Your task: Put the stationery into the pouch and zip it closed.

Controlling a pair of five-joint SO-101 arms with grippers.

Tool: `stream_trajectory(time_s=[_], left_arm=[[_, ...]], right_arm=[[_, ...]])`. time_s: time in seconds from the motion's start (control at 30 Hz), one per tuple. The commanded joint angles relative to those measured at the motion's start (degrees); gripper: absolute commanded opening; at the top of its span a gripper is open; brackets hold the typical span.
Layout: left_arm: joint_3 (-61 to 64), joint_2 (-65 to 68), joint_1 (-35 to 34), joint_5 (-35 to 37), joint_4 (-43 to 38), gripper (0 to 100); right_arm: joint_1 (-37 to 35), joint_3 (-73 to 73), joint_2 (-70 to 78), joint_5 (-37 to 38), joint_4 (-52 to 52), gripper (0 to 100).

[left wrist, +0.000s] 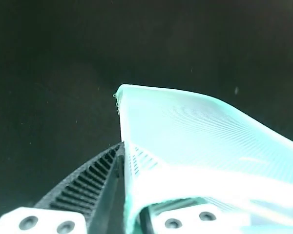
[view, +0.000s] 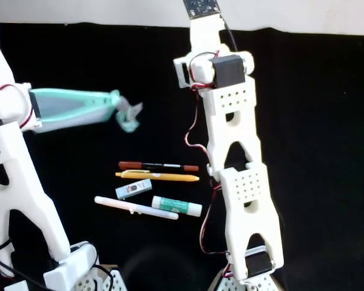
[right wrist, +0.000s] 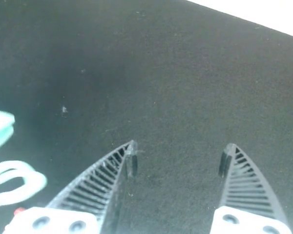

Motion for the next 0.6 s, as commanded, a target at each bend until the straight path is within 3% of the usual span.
stream_trajectory(time_s=[0.0,0.57], left_arm=[[-3.3,-0.66,-0.31,3.78,-0.97,1],[10.77,-0.84,-0.31,14.86,-16.97,1]], right_arm=[[0.66,-5.93,-0.66,-0.53,0.31,27.4],[0.22,-5.58,-0.66,4.13,0.66,27.4]])
